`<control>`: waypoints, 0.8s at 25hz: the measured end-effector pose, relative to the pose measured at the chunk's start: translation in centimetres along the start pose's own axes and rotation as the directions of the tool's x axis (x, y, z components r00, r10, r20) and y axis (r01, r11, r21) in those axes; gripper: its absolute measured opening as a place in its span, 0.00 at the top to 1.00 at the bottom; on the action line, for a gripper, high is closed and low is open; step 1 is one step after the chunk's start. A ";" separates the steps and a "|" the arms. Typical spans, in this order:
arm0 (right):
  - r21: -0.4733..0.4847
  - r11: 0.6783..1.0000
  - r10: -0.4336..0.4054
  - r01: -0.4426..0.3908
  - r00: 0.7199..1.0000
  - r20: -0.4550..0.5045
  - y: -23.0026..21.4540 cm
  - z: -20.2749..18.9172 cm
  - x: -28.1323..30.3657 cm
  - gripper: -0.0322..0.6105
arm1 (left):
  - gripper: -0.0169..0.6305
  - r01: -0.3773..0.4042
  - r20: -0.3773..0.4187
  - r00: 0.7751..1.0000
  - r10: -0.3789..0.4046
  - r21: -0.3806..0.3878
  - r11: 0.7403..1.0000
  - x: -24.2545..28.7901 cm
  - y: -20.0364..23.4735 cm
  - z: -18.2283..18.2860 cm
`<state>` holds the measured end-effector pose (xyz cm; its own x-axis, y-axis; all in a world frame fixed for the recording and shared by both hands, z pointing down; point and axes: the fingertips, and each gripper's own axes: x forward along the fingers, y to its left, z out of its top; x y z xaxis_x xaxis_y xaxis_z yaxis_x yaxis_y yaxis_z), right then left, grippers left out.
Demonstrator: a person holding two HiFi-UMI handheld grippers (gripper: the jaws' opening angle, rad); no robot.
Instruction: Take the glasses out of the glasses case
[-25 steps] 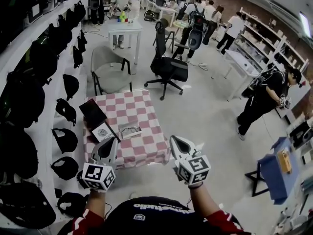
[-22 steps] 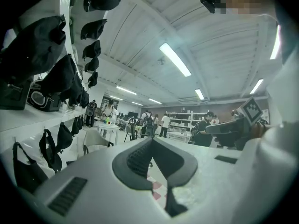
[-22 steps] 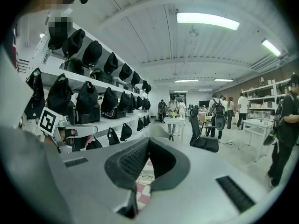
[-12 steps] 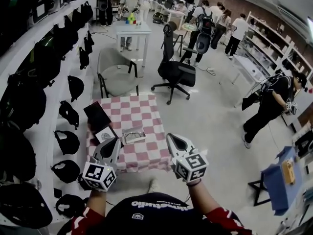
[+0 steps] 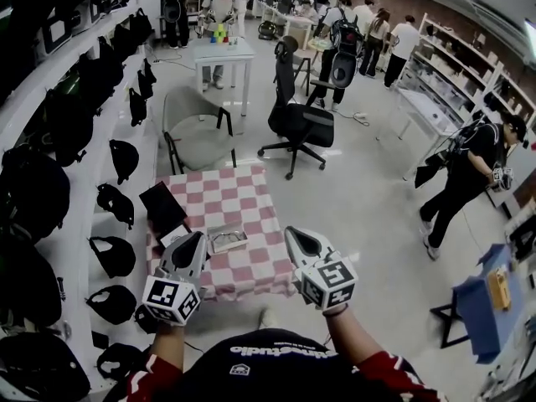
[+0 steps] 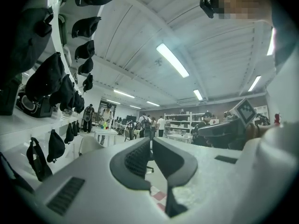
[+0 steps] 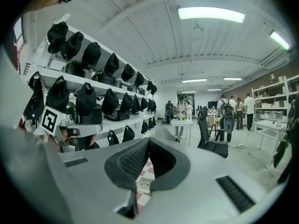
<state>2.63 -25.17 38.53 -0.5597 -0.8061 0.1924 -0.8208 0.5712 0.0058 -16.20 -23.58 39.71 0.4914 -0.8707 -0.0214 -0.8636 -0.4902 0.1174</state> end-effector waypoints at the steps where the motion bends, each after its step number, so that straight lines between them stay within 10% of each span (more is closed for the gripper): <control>1: 0.003 1.000 -0.007 0.007 1.000 -0.004 -0.3 -0.1 -0.1 0.95 | 0.96 0.006 -0.004 1.000 -0.006 0.000 1.000 0.3 -0.1 -0.2; 20: 0.049 0.998 -0.035 0.037 0.999 -0.034 -3.2 -2.7 0.6 0.95 | 0.89 0.101 -0.222 0.974 -0.045 0.245 0.964 7.1 1.4 -8.1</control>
<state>5.22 -27.04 41.28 -0.5264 -0.8199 0.2252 -0.8453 0.5332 -0.0348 -12.99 -30.09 47.74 0.5428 -0.8170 0.1946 -0.8109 -0.5702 -0.1319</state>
